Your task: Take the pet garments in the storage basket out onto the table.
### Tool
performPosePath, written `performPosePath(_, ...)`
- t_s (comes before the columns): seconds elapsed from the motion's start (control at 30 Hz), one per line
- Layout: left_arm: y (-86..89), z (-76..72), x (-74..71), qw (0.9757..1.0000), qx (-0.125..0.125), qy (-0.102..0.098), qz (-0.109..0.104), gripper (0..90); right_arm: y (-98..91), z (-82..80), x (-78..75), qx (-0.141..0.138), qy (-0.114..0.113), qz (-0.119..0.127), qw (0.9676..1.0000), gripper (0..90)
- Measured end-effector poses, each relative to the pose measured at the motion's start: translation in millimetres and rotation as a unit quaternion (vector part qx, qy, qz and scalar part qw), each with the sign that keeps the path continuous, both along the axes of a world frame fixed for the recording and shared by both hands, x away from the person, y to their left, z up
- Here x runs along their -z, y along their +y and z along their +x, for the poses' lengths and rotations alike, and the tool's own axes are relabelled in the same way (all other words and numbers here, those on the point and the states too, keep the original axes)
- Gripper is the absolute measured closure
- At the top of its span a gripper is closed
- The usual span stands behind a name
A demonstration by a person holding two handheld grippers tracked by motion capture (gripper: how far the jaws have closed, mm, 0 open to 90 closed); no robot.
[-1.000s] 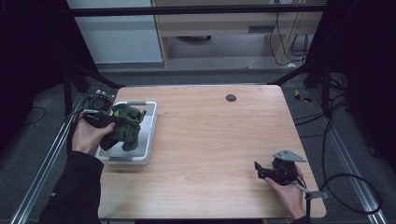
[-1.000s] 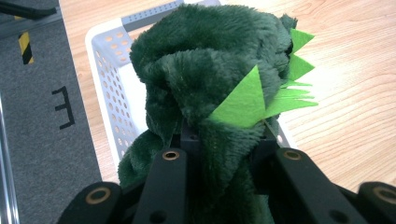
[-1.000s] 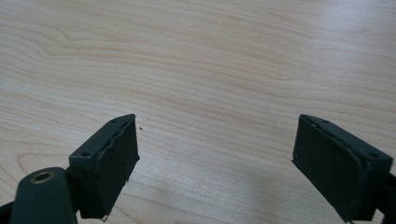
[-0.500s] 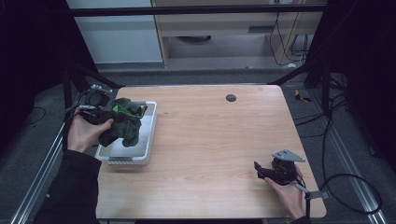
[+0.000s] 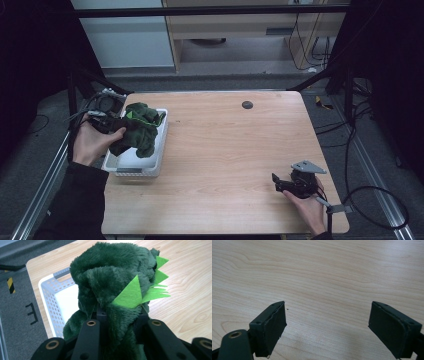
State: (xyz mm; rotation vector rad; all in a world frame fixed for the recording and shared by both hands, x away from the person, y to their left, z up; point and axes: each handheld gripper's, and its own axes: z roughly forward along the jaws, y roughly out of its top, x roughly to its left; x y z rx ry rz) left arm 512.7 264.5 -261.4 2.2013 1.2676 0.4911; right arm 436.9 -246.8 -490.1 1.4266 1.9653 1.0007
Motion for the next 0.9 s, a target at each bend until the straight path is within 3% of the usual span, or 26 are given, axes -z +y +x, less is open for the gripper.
performPosePath(0.4, -28.0, -10.7, -12.9, 0.9991, 0.041, -0.004, 0.007, 73.3, 0.0, 0.1, -0.2, -0.001, -0.001, -0.001, 1.0000, 14.2)
performPosePath(0.9, -72.7, -16.1, -9.0, 0.9949, 0.100, -0.004, 0.014, 73.3, 0.2, 0.1, -0.8, -0.002, -0.001, -0.001, 1.0000, 14.2)
